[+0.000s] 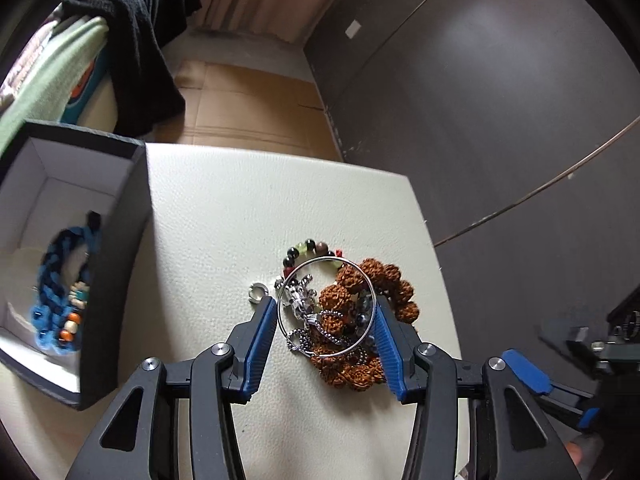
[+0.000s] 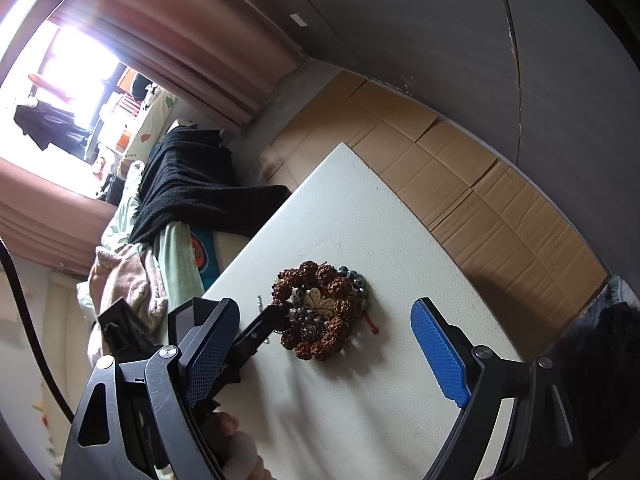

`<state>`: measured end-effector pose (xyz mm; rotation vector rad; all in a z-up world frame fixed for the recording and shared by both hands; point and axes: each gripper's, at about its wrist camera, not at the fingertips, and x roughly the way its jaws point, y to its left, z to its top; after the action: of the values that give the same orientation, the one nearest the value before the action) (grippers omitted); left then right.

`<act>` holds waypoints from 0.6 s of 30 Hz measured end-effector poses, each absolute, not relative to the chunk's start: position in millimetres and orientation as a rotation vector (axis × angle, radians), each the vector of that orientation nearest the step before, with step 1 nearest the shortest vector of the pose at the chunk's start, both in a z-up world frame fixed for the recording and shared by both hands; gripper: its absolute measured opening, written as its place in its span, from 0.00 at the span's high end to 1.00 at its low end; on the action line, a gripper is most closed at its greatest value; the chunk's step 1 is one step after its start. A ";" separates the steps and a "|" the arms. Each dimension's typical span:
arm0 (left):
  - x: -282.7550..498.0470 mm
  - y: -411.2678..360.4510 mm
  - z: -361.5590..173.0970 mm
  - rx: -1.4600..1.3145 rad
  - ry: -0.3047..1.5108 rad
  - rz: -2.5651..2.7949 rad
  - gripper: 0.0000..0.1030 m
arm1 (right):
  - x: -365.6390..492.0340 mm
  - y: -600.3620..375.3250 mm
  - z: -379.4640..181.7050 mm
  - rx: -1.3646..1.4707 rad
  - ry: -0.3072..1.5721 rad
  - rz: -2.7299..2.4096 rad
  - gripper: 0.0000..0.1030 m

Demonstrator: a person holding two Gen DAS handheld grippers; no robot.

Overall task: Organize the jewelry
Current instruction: 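Move the open right gripper over the brown rudraksha bead bracelet, then close the right gripper on the rudraksha bracelet and lift it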

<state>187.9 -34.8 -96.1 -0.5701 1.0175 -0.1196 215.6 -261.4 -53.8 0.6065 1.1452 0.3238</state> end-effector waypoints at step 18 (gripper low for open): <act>148.9 11.4 -47.1 -0.564 0.898 -0.078 0.52 | 230.6 -216.0 -97.3 0.434 1.253 0.283 0.53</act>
<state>148.9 11.4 -47.1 -0.5635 0.8979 -0.0779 230.6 -216.0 -97.3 0.4335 1.2531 0.2827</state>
